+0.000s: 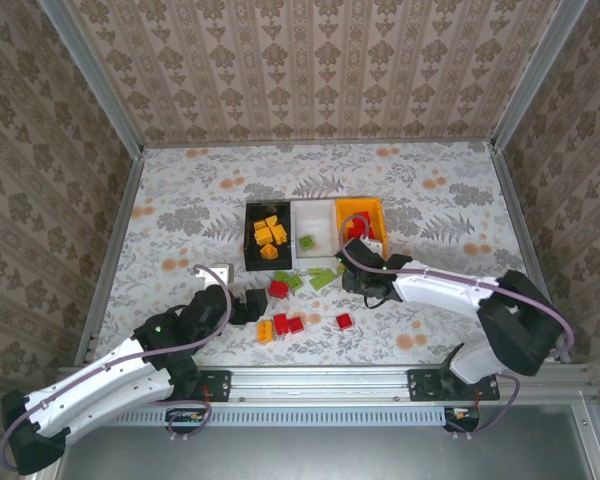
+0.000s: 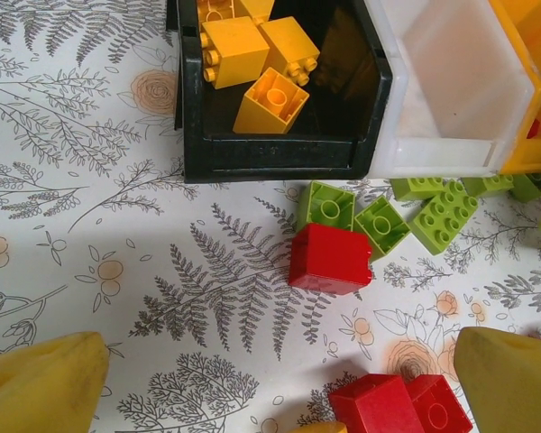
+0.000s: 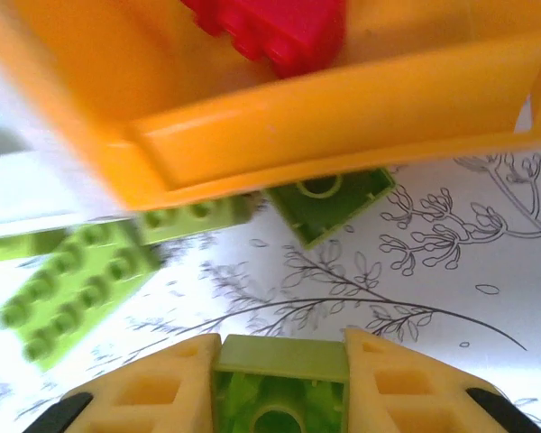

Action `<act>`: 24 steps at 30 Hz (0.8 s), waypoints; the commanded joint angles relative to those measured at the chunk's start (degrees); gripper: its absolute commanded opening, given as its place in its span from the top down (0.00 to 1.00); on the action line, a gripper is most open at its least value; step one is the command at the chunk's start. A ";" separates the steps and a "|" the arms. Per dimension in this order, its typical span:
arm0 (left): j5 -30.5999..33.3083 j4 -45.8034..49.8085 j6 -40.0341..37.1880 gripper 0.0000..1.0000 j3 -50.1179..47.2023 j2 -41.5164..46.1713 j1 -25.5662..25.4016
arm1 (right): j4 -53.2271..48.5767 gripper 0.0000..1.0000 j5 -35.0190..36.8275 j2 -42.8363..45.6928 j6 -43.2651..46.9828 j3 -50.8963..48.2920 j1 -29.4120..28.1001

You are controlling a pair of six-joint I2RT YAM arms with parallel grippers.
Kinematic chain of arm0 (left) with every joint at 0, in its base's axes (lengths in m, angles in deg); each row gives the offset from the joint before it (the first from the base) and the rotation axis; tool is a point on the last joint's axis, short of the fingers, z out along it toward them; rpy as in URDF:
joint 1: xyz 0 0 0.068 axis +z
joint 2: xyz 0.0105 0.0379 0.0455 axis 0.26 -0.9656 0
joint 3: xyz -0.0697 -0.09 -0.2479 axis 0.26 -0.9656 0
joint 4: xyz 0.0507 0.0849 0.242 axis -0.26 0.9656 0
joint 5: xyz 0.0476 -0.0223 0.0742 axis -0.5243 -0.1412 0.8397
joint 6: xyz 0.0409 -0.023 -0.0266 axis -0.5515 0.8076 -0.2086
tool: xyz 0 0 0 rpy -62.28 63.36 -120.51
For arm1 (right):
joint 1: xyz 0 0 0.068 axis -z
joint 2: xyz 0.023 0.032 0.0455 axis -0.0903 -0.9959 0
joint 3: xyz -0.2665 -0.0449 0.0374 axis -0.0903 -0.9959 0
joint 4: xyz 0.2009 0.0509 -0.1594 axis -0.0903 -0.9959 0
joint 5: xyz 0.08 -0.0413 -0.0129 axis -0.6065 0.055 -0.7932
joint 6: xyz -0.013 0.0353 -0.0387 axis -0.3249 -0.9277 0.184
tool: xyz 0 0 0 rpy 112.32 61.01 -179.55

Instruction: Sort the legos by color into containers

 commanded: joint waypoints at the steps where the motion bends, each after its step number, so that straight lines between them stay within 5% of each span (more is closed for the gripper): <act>1: -0.41 1.60 -0.87 0.00 0.28 0.66 0.47 | -3.77 0.70 -2.88 5.09 5.49 4.41 -0.27; 17: -3.18 2.34 -3.83 0.00 2.96 -9.11 1.46 | -5.79 0.64 1.01 -22.11 13.20 35.59 2.68; 24: -6.00 1.42 -5.96 0.00 4.85 -14.57 1.64 | -7.90 0.23 1.13 -25.06 13.39 40.88 3.02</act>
